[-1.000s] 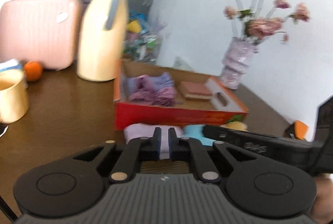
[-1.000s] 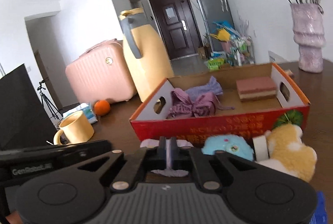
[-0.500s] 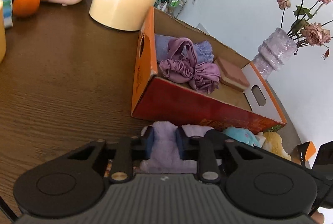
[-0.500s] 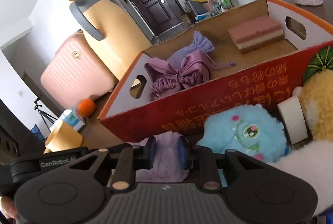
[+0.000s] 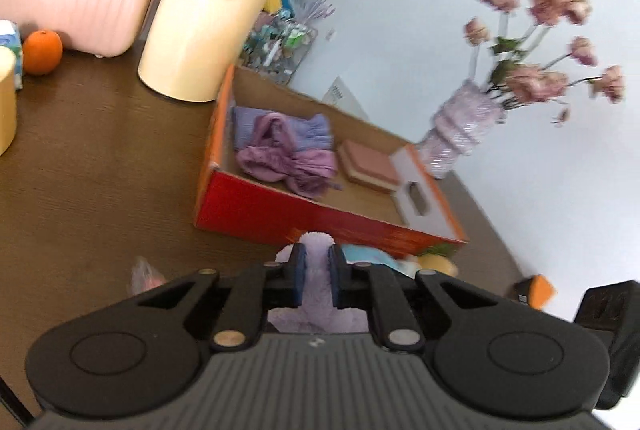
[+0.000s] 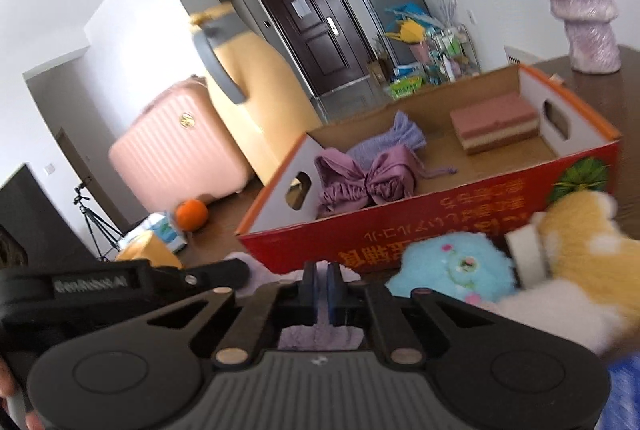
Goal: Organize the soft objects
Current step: 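Carry the towel roll with both tools into the box and release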
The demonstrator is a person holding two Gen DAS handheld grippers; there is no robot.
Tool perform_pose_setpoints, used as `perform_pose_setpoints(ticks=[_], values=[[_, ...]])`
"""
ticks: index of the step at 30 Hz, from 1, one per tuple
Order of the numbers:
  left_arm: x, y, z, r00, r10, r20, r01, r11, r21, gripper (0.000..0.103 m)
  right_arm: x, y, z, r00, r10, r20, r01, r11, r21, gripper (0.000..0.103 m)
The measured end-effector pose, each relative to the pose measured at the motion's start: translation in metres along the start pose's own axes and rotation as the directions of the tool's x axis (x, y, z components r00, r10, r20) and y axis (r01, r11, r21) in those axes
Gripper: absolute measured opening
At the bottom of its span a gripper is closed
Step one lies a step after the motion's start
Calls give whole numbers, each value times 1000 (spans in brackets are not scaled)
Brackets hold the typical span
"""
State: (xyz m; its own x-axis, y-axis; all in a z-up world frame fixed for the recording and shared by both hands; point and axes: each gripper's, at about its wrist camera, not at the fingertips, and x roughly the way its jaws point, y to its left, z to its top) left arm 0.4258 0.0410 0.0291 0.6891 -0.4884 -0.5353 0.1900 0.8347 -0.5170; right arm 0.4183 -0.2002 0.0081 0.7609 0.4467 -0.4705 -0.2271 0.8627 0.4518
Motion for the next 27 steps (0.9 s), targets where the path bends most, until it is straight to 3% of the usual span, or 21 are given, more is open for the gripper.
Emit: perform_pose_setpoints(ticks=[4, 8, 13, 22, 27], values=[[-56, -29, -36, 997, -42, 66, 39, 998, 45, 12, -74, 4, -20, 997, 58, 54, -57, 998, -32, 3], [-99, -55, -89, 990, -73, 122, 62, 994, 90, 12, -144, 17, -53, 991, 55, 120, -37, 989, -140, 3], [-128, -77, -135, 986, -101, 132, 86, 989, 116, 12, -190, 17, -86, 990, 42, 134, -17, 983, -185, 3], [-124, -82, -130, 986, -93, 138, 75, 989, 130, 12, -190, 6, -83, 988, 69, 135, -49, 987, -152, 3], [-107, -89, -86, 981, -76, 180, 39, 979, 199, 12, -164, 11, -41, 985, 77, 158, -47, 982, -181, 3]])
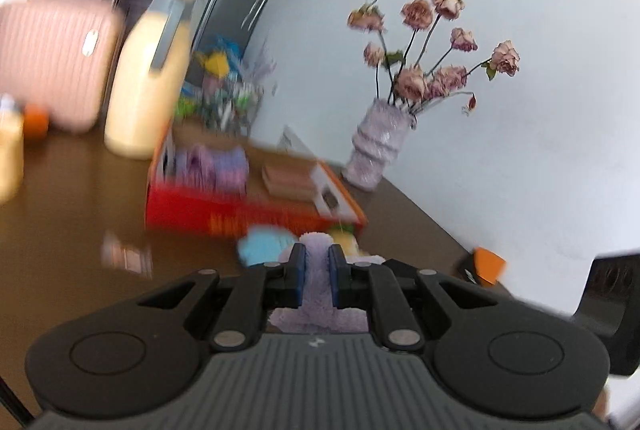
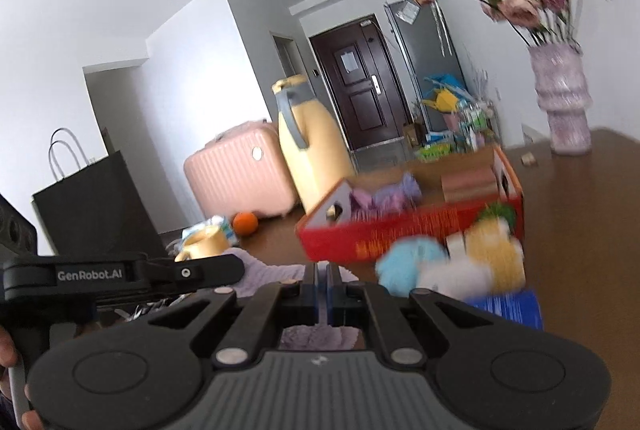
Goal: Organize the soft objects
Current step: 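Carry the towel roll with both tools into the box and release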
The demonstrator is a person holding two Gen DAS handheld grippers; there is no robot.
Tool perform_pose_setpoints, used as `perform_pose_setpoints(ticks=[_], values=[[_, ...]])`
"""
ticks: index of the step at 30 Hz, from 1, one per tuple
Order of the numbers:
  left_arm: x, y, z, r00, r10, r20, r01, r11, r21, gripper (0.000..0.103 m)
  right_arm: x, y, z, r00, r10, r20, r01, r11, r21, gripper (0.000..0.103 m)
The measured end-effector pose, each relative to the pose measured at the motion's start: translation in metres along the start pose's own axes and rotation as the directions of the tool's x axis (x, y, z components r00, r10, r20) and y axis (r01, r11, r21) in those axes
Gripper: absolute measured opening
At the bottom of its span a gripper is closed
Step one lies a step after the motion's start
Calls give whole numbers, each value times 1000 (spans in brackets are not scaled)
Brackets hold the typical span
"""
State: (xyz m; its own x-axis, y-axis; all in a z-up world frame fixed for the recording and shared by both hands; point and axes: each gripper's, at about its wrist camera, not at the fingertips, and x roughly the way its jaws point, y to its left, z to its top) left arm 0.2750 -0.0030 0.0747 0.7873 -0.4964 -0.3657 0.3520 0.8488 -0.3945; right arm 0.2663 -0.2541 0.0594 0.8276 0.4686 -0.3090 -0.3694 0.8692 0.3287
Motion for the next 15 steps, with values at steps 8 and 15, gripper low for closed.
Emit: perform_pose_setpoints(ticks=[8, 15], values=[[101, 30, 116, 997, 66, -31, -63, 994, 89, 12, 128, -27, 115, 999, -3, -47, 1, 999, -39, 3], [218, 105, 132, 945, 211, -250, -207, 977, 42, 12, 264, -72, 124, 957, -41, -286, 57, 997, 50, 3]])
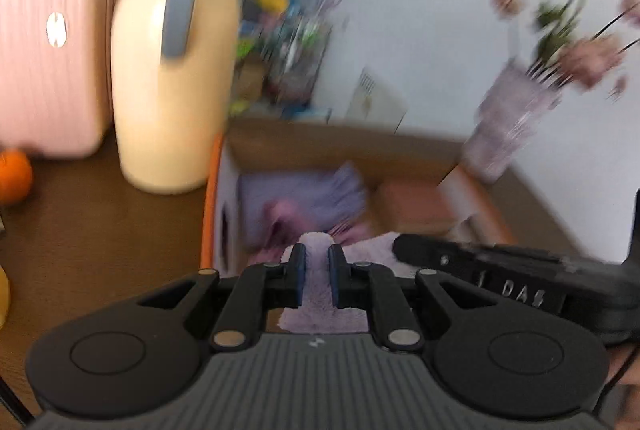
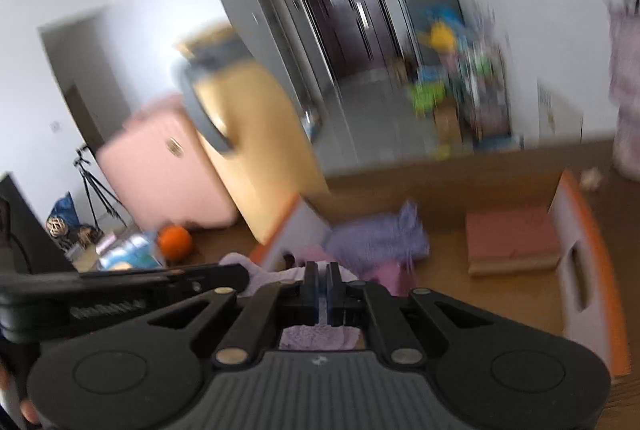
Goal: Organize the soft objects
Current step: 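Carry the towel roll with both tools into the box and release, then close the right tool on the pale green mesh sponge while the left tool approaches the white foam sponge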
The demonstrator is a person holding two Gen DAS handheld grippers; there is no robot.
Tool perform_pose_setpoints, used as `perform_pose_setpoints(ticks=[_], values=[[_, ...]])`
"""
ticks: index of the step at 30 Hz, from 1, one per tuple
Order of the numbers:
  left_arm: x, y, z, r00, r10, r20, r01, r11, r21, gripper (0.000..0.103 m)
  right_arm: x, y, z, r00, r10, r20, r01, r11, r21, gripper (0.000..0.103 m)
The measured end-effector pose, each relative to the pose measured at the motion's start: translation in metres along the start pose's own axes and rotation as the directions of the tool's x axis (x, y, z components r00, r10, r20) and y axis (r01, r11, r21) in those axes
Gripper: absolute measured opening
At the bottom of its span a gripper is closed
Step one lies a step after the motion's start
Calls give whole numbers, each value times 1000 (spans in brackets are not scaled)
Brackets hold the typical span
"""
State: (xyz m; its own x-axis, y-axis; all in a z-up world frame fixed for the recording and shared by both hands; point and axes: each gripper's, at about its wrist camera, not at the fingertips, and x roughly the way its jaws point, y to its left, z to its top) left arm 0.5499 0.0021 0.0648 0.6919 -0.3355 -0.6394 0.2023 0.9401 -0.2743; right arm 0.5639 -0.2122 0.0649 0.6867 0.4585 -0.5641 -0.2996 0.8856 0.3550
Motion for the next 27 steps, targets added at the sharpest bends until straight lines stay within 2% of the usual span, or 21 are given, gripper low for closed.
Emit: perform_pose_setpoints(ticks=[2, 5, 9, 13, 16, 18, 20, 22, 24, 26, 27], values=[[27, 8, -8, 998, 51, -44, -51, 999, 5, 13, 29, -8, -7, 998, -17, -58, 19, 999, 34, 3], [52, 11, -20, 993, 88, -84, -84, 995, 60, 15, 55, -12, -20, 992, -52, -118, 57, 998, 38, 4], [56, 10, -26, 987, 138, -82, -128, 985, 120, 19, 70, -11, -32, 982, -90, -167, 94, 996, 12, 11], [33, 0, -16, 987, 159, -30, -154, 978, 138, 20, 43, -8, -22, 988, -94, -121, 94, 996, -5, 15], [-1, -6, -12, 987, 162, 25, -163, 978, 129, 23, -2, -2, -10, 992, -124, -38, 122, 991, -57, 19], [-26, -13, -11, 981, 180, 75, -189, 972, 137, 29, -34, 1, -4, 989, -149, 14, 149, 985, -91, 20], [-49, -24, -13, 967, 214, 141, -235, 960, 152, 38, -69, 3, -5, 981, -178, 73, 185, 976, -118, 26], [-74, -35, -25, 941, 247, 231, -288, 943, 166, 52, -103, 3, -12, 970, -200, 138, 219, 966, -136, 34], [-97, -42, -41, 918, 236, 318, -300, 939, 171, 84, -136, 5, -26, 954, -203, 220, 239, 958, -157, 47], [-119, -48, -64, 888, 208, 409, -292, 944, 154, 88, -165, 4, -45, 935, -181, 304, 237, 959, -156, 63], [-127, -51, -75, 869, 211, 447, -300, 944, 139, 89, -177, 4, -56, 922, -164, 351, 231, 960, -158, 66]])
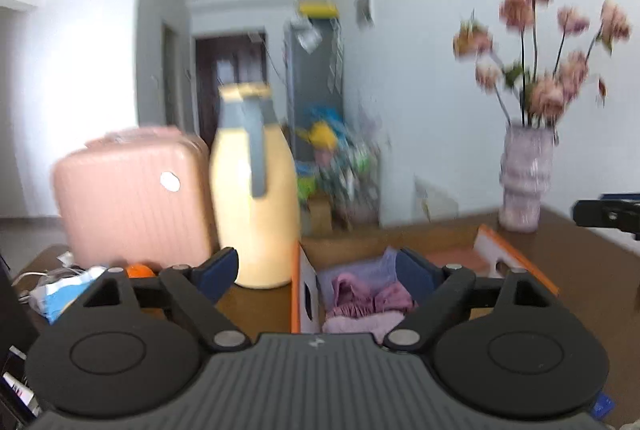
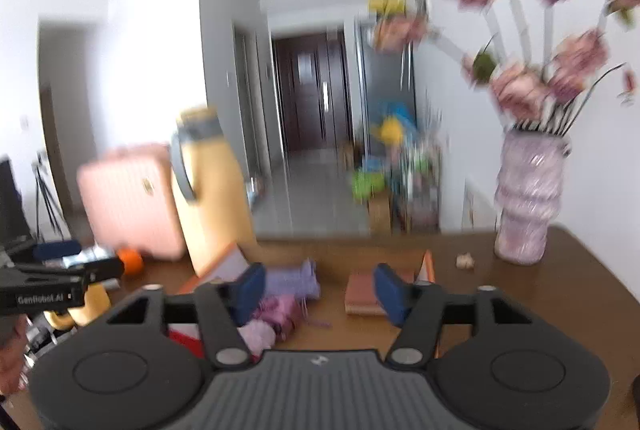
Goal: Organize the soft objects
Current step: 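Close the right tool on the pale green mesh sponge while the left tool approaches the white foam sponge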
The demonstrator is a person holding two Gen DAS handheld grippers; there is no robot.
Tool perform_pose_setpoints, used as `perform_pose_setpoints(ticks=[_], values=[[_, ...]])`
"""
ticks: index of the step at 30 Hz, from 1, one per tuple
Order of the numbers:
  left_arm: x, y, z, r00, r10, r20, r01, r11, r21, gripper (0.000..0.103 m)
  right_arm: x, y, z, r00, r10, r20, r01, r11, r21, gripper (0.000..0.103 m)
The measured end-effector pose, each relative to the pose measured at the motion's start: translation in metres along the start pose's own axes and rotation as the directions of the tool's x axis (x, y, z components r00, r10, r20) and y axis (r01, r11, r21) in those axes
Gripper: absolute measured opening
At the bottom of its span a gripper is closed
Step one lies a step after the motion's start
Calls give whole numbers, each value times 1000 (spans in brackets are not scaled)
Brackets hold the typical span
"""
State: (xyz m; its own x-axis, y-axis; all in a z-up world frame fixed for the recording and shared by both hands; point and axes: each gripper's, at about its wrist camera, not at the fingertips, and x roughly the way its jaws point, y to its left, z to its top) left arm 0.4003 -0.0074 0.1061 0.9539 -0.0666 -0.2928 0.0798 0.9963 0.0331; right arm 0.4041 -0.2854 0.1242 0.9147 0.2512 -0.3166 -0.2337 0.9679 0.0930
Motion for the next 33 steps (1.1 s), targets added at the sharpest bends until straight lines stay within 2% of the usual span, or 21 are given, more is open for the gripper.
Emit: perform_pose_setpoints(ticks=[2, 3, 5, 7, 11, 13, 15, 19, 22, 25, 28, 33], values=[[-23, -4, -11, 998, 26, 63, -24, 999, -23, 92, -28, 1, -15, 995, -4, 103, 6, 1000, -19, 82], [-33, -6, -16, 996, 31, 85, -28, 999, -38, 94, -38, 3, -22, 989, -16, 144, 21, 999, -32, 84], [-50, -10, -24, 993, 34, 110, -28, 998, -52, 94, -57, 7, -33, 981, -36, 192, 50, 997, -66, 85], [-63, -14, -28, 993, 35, 109, -29, 998, -49, 94, -69, 11, -40, 979, -49, 200, 66, 995, -77, 85], [-88, -19, -35, 991, 43, 126, -37, 998, -52, 95, -92, 14, -49, 975, -44, 219, 55, 997, -47, 85], [-105, -23, -41, 988, 54, 142, -48, 998, -40, 99, -104, 12, -54, 973, -48, 226, 56, 998, -30, 85], [-123, -23, -51, 989, 42, 144, -36, 998, -42, 100, -118, 10, -67, 975, -47, 218, 51, 999, -11, 85], [-153, -26, -80, 995, -17, 93, 24, 997, -73, 100, -147, 9, -102, 982, -45, 182, 44, 999, 12, 85], [-176, -32, -107, 997, -32, 69, 37, 997, -70, 100, -170, 10, -134, 987, -64, 148, 62, 998, 22, 85], [-195, -34, -130, 999, -27, 35, 30, 993, -112, 100, -191, 10, -164, 988, -91, 122, 87, 995, 37, 85], [-196, -39, -142, 999, -47, -25, 44, 993, -110, 100, -200, 5, -185, 989, -119, 90, 114, 991, 63, 85], [-178, -62, -141, 993, -108, -47, 105, 992, -76, 100, -191, -6, -198, 991, -125, 36, 123, 991, 49, 84]])
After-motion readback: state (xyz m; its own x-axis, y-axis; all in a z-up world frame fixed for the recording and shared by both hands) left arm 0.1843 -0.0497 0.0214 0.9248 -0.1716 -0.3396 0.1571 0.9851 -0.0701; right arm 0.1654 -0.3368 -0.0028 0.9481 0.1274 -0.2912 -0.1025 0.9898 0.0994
